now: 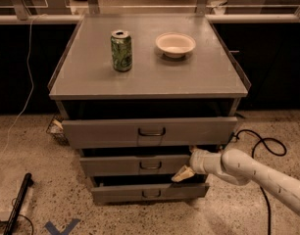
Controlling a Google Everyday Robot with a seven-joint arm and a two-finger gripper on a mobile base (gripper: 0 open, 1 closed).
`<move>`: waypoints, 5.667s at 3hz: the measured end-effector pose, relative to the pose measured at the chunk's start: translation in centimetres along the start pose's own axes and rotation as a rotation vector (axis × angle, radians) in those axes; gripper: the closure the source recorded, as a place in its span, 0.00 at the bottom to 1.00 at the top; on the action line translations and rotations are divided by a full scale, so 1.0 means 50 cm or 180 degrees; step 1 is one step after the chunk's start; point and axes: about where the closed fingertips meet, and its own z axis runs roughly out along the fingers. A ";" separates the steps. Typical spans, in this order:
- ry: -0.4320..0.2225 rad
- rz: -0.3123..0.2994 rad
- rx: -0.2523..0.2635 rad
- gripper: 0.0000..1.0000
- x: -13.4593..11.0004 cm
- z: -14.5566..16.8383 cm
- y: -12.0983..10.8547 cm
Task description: Open middle drawer
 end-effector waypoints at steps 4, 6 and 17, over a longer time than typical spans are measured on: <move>0.0000 0.0000 -0.0001 1.00 0.000 0.000 0.000; -0.0001 0.0000 -0.0001 1.00 -0.005 -0.004 -0.002; 0.0048 0.0081 -0.0164 0.26 0.021 -0.029 0.084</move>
Offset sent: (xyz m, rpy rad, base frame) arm 0.0000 0.0000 0.0000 0.0000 0.0000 0.0000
